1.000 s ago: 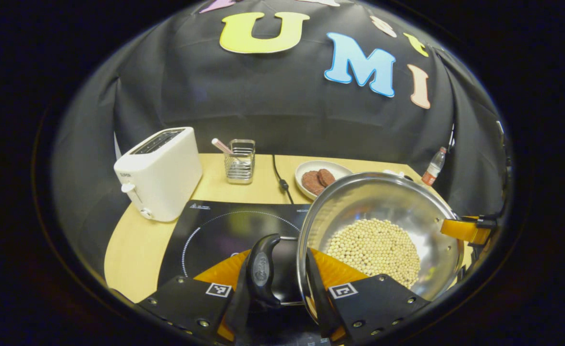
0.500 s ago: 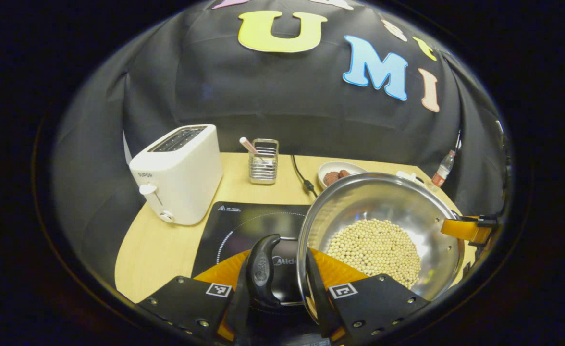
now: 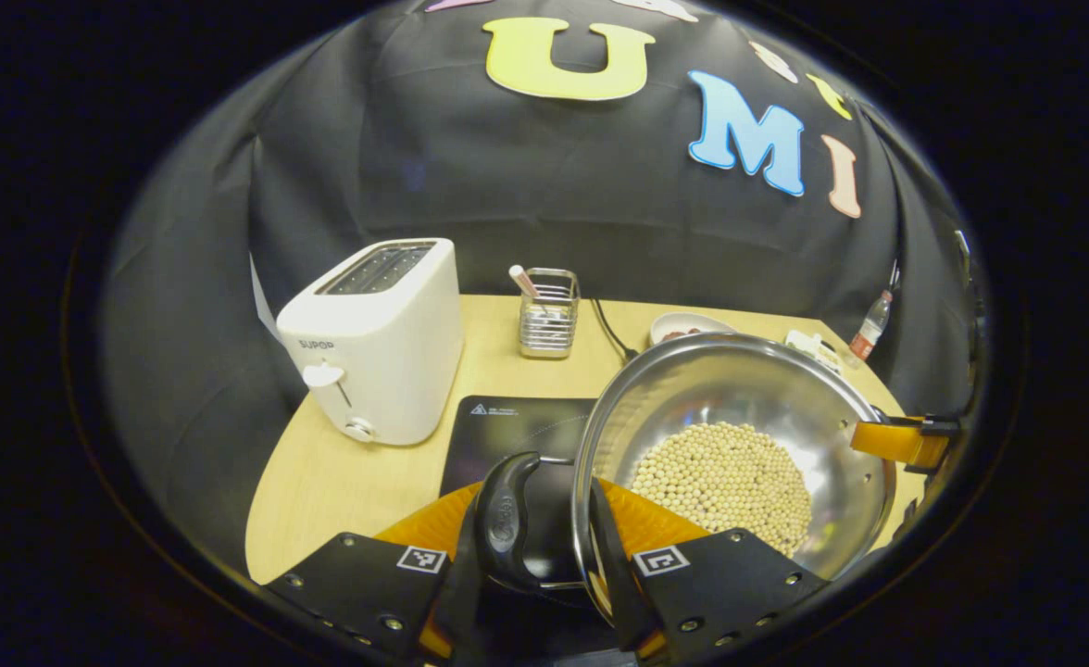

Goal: First push the handle of the pot to place it horizontally, then grasp the pot with both hands and set it on the induction cooktop.

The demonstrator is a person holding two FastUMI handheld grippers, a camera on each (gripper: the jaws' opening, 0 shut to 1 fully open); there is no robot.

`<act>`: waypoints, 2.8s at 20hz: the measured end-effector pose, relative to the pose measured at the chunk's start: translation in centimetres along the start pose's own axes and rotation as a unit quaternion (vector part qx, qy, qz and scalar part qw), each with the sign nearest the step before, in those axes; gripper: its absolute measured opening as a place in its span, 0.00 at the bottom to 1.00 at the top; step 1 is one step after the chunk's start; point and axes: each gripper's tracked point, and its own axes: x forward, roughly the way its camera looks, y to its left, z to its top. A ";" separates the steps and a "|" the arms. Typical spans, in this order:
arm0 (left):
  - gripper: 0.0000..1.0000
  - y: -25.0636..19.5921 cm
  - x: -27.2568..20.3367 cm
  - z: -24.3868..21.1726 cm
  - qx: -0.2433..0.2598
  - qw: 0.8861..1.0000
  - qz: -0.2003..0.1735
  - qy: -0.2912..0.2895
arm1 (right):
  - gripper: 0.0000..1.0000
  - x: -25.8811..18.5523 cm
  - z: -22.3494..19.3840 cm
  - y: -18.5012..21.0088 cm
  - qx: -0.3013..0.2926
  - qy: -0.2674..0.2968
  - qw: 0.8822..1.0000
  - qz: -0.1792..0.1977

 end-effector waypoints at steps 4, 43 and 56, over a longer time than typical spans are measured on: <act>0.58 1.8 0.1 0.2 -0.004 1.000 0.005 0.002 | 0.49 0.6 0.1 1.7 -0.002 0.001 1.000 0.005; 0.77 -3.6 -11.0 13.2 0.038 0.966 0.091 -0.241 | 0.98 -10.5 10.0 -3.4 -0.066 -0.232 0.970 -0.018; 0.77 -22.3 -25.1 14.5 0.030 0.941 0.053 -0.333 | 0.98 -26.3 10.7 -16.7 -0.080 -0.343 0.934 -0.057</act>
